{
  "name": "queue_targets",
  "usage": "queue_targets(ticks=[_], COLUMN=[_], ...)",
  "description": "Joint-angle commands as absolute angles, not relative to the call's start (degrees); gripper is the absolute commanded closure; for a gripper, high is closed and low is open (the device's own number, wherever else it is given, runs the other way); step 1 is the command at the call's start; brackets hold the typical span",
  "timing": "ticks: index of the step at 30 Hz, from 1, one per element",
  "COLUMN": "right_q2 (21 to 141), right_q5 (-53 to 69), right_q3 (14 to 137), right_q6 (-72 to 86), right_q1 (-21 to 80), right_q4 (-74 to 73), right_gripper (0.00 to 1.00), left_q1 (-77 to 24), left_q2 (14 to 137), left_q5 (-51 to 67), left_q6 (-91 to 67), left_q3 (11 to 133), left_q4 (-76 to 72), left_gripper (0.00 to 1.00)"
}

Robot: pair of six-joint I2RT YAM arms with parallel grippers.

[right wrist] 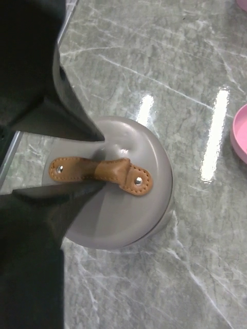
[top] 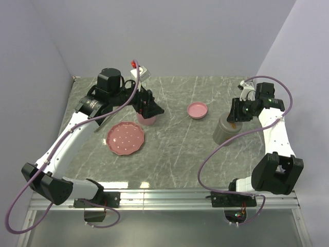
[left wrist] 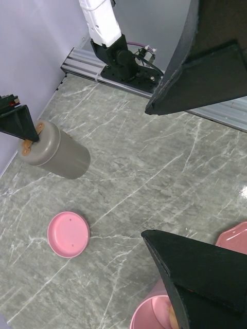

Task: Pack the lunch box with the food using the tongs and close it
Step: Put the lid back on the lunch box, then pick up the lid of the lunch box with the right arm

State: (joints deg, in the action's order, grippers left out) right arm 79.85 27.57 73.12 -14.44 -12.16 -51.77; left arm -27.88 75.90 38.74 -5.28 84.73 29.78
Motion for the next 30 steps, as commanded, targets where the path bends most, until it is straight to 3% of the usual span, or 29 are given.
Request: queue_targets(ticks=[1, 5, 14, 21, 26, 30], right_q2=[79.4, 78.4, 76.6, 77.0, 80.0, 83.8], right_q5=[25.5, 24.8, 23.7, 27.0, 22.2, 12.4], right_q3=[75.8, 76.4, 82.9, 93.5, 97.5, 96.6], right_q6=[-15.2, -15.3, -17.5, -22.4, -24.9, -28.1], right_q1=[-12.5, -12.5, -12.5, -10.4, -1.4, 12.2], right_q4=[-54.3, -54.1, -55.6, -60.4, -61.0, -59.1], right_gripper=[0.53, 0.44, 0.41, 0.24, 0.21, 0.19], left_q1=[-27.8, -27.8, -27.8, -26.5, -22.3, -17.4], left_q2=[75.2, 75.3, 74.9, 75.1, 76.5, 77.9], left_q5=[40.2, 40.3, 40.3, 44.0, 48.4, 55.7], left_q6=[-4.5, -4.4, -4.2, -5.8, -11.0, -19.6], left_q3=[85.4, 85.4, 84.9, 85.4, 86.0, 85.0], left_q4=[28.1, 28.2, 28.2, 27.7, 24.1, 18.4], left_gripper=[0.01, 0.01, 0.01, 0.01, 0.01, 0.01])
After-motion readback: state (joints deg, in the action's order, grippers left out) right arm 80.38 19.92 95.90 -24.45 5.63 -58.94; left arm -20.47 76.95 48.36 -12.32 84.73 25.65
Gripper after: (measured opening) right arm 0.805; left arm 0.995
